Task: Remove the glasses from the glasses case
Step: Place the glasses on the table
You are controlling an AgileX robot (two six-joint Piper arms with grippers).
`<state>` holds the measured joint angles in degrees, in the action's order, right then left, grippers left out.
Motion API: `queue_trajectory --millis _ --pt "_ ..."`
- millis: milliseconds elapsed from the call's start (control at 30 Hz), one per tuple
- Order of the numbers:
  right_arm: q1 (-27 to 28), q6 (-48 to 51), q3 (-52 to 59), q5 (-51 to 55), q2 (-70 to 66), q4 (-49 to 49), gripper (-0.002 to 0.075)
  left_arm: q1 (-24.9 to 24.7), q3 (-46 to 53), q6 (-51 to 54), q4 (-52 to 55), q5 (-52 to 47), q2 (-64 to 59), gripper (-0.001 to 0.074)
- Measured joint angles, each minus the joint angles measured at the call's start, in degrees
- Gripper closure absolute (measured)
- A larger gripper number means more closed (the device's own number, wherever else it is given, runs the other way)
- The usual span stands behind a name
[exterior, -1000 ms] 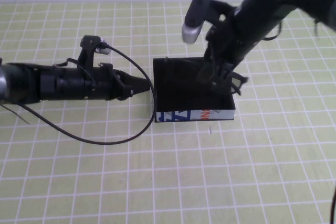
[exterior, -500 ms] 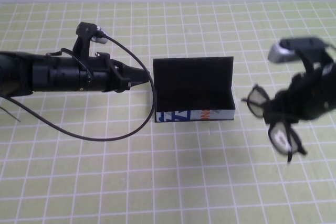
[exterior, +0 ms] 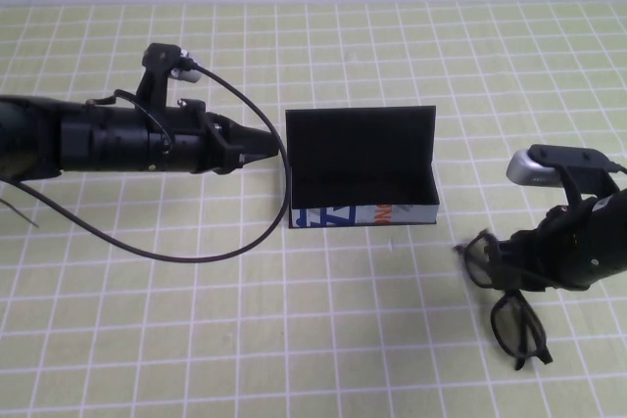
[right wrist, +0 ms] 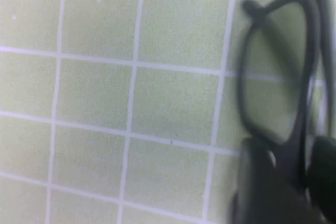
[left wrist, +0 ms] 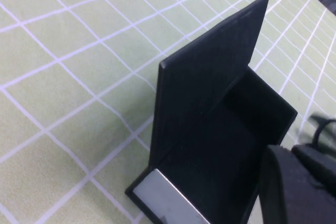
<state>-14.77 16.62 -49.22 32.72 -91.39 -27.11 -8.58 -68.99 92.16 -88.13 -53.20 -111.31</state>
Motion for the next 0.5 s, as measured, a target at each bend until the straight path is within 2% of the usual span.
queue_trajectory --millis 133,233,367,500 --pt "0.0 0.0 0.0 -0.8 -0.2 0.0 0.0447 0.0 0.0 -0.4 0.1 -0.1 0.2 0.0739" --pt "0.0 -1.6 0.0 -0.9 0.7 0.0 0.0422 0.0 0.0 -2.2 0.3 -0.3 0.9 0.0739" --pt "0.0 -2.6 0.0 0.7 5.1 0.0 0.0448 0.0 0.0 -4.7 1.3 -0.3 3.7 0.0739" --pt "0.0 -2.6 0.4 4.8 14.0 0.0 0.0538 0.0 1.7 -6.8 2.6 0.3 9.7 0.0739"
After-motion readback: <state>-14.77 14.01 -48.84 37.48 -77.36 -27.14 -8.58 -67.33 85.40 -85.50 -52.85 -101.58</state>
